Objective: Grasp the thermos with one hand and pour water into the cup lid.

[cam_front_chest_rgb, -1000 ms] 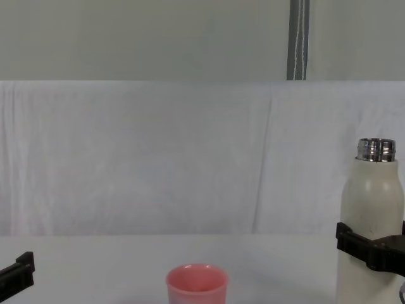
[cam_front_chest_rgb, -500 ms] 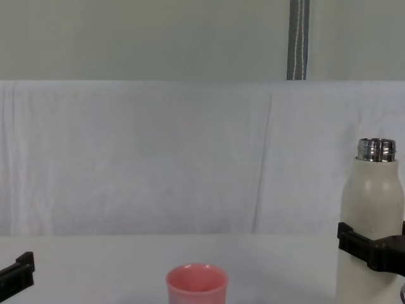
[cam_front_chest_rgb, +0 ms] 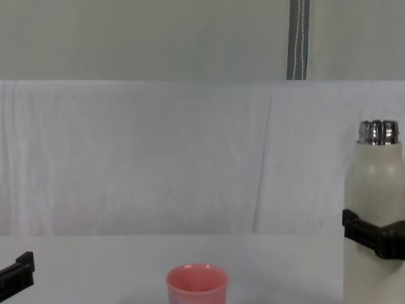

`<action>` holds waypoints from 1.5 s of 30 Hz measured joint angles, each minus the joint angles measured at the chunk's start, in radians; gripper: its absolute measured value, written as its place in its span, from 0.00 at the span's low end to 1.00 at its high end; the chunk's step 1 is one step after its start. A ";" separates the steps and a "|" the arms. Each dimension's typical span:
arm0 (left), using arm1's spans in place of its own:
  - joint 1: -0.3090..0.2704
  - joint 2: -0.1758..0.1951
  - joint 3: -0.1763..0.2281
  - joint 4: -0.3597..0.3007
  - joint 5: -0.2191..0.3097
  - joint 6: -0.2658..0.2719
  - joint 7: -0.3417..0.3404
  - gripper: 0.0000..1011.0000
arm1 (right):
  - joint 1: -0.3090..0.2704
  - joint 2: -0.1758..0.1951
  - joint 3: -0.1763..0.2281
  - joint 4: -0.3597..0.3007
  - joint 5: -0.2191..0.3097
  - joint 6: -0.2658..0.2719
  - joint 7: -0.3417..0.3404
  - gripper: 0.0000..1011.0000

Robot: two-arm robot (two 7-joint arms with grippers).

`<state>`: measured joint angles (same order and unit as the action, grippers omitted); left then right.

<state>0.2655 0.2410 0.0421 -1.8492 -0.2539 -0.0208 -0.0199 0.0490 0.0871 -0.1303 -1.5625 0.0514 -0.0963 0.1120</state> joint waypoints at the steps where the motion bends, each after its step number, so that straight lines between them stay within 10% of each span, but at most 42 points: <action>1: 0.000 0.000 0.000 0.000 0.000 0.000 0.000 0.99 | 0.000 0.002 -0.001 -0.004 -0.003 -0.001 0.001 0.94; 12: 0.000 0.000 0.000 0.000 0.000 0.000 0.000 0.99 | 0.001 0.026 -0.002 -0.048 -0.020 0.006 0.017 0.94; 25: 0.000 0.000 0.000 0.000 0.000 0.000 0.000 0.99 | 0.029 0.121 -0.089 -0.139 -0.298 0.095 -0.013 0.94; 45: 0.000 0.000 0.000 0.000 0.000 0.000 0.000 0.99 | 0.082 0.188 -0.248 -0.112 -0.567 0.100 0.021 0.94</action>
<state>0.2655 0.2409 0.0421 -1.8492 -0.2538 -0.0208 -0.0199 0.1308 0.2754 -0.3780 -1.6746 -0.5152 0.0034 0.1328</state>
